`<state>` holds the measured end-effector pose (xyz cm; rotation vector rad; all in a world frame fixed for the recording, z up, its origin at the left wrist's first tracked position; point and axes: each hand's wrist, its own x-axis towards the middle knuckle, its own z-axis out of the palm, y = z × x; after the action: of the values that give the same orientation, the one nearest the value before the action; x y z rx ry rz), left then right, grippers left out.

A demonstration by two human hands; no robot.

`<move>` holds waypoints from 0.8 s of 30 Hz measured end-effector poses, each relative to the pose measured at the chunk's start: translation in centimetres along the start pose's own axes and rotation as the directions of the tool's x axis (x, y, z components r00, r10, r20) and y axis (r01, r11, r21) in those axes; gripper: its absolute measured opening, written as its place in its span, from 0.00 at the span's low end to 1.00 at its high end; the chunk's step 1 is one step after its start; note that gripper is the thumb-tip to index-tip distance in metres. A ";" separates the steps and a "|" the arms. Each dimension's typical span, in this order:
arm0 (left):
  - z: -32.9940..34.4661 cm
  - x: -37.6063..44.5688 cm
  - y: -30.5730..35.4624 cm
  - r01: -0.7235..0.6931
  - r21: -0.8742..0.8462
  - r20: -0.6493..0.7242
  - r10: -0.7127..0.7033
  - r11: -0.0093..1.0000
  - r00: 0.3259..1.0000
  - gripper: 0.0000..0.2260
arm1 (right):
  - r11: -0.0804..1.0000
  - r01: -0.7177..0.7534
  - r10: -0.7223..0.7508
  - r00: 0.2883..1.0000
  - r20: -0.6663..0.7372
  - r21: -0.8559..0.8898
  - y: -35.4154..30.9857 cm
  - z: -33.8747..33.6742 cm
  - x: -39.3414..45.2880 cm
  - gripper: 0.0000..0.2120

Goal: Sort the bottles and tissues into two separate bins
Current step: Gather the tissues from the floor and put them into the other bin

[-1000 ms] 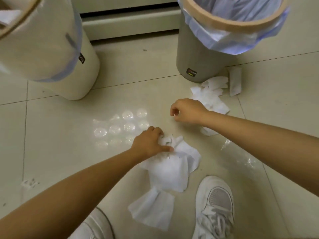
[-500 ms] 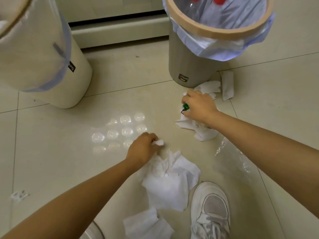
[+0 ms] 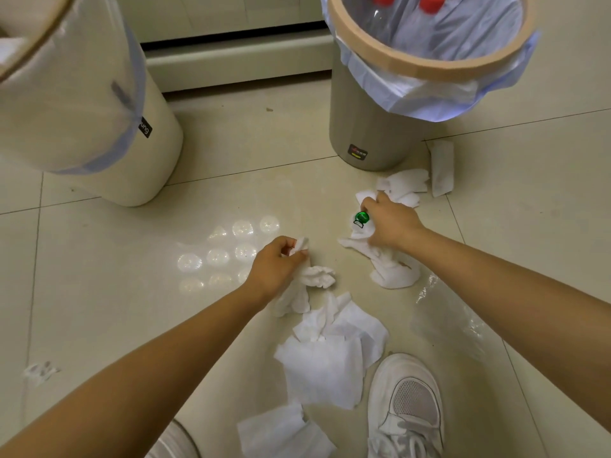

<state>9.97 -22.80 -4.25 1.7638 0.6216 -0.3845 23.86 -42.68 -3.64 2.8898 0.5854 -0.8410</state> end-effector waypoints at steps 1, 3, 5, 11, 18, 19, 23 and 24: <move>0.0 0.1 -0.1 0.008 -0.008 -0.001 -0.008 1.000 1.000 0.09 | 1.000 0.018 -0.017 1.000 -0.016 0.019 -0.1 0.1 0.0 0.18; -0.3 0.2 -0.2 0.005 -0.008 -0.004 -0.005 1.000 1.000 0.10 | 0.997 0.054 -0.052 0.998 -0.031 0.059 -0.5 -0.4 -0.1 0.11; -0.7 0.3 0.0 -0.001 -0.011 -0.012 0.001 1.000 1.000 0.09 | 0.992 0.077 -0.075 0.997 -0.029 0.098 -1.0 -1.2 -0.1 0.09; -2.4 0.9 0.9 -0.024 -0.036 -0.058 0.022 0.999 0.998 0.08 | 0.957 0.103 -0.084 0.993 -0.081 0.271 -3.2 -3.8 -0.1 0.12; -6.9 1.6 3.6 -0.076 0.008 -0.128 0.077 0.997 0.989 0.09 | 0.922 0.214 -0.145 0.964 -0.223 0.324 -5.5 -6.7 -0.5 0.08; -7.7 1.6 4.1 -0.090 0.007 -0.139 0.090 0.996 0.986 0.09 | 0.913 0.232 -0.152 0.957 -0.248 0.336 -5.8 -7.1 -0.5 0.09; -10.7 1.5 6.3 -0.132 -0.015 -0.160 0.128 0.991 0.979 0.08 | 0.880 0.319 -0.193 0.917 -0.348 0.352 -7.4 -8.8 -0.6 0.09; -11.5 1.4 6.8 -0.145 -0.013 -0.166 0.141 0.989 0.976 0.07 | 0.876 0.334 -0.202 0.909 -0.365 0.349 -7.8 -9.3 -0.7 0.10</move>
<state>14.46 -12.78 3.50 1.8154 0.6086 -0.1319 25.00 -34.02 4.84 3.4175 0.9757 -0.5733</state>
